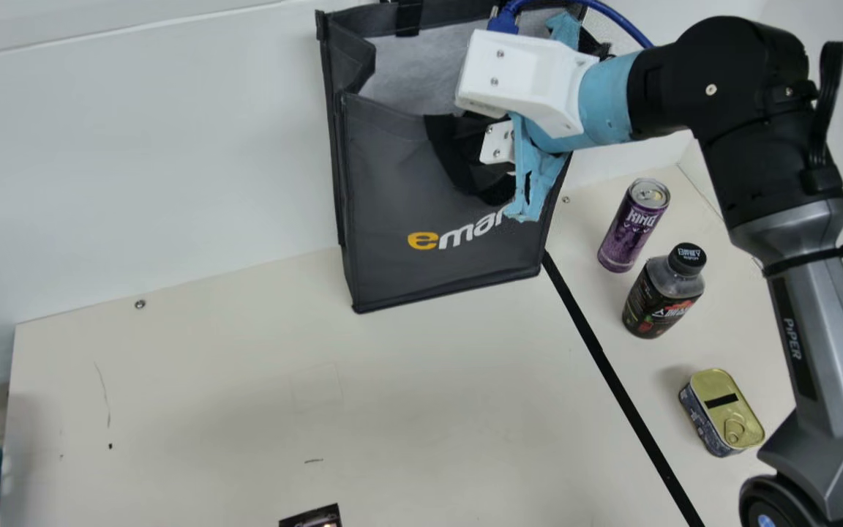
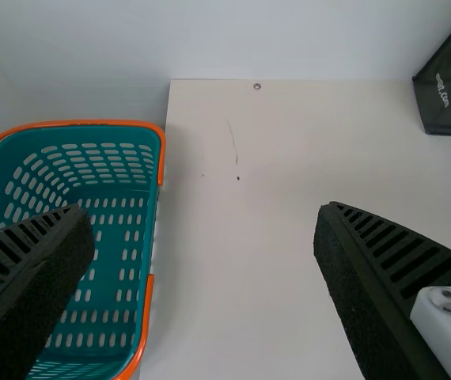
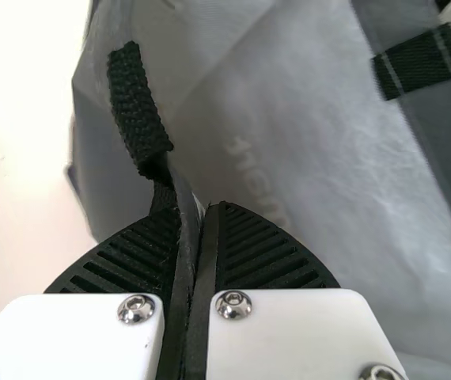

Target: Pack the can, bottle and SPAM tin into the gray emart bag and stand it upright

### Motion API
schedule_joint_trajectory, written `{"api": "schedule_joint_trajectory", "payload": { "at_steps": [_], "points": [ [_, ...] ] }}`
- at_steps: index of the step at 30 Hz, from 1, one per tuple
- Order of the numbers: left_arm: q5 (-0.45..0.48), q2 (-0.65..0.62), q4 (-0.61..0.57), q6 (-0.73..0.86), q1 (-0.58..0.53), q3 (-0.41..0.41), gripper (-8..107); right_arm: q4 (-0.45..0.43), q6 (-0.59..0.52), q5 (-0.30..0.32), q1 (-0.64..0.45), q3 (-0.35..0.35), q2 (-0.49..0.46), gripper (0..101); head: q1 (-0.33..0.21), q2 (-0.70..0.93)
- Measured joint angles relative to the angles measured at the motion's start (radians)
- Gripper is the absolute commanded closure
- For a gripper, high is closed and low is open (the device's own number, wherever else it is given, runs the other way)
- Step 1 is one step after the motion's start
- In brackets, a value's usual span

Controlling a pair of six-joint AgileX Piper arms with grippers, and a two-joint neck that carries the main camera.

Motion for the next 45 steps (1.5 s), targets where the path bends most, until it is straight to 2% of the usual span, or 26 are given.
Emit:
{"api": "schedule_joint_trajectory", "payload": {
  "at_steps": [9,23,45],
  "points": [
    [0.0,0.0,0.0,0.0,0.0,0.0,9,0.017,-0.004,-0.001,-0.007,-0.013,-0.042,101,0.0,-0.002],
    [0.0,0.0,0.0,0.0,0.0,0.0,9,0.006,0.024,-0.002,0.012,0.031,-0.154,101,0.0,0.0],
    [0.0,0.0,0.0,0.0,0.0,0.0,9,-0.084,0.133,-0.002,0.159,0.078,-0.334,101,0.0,0.0]
  ]
}}
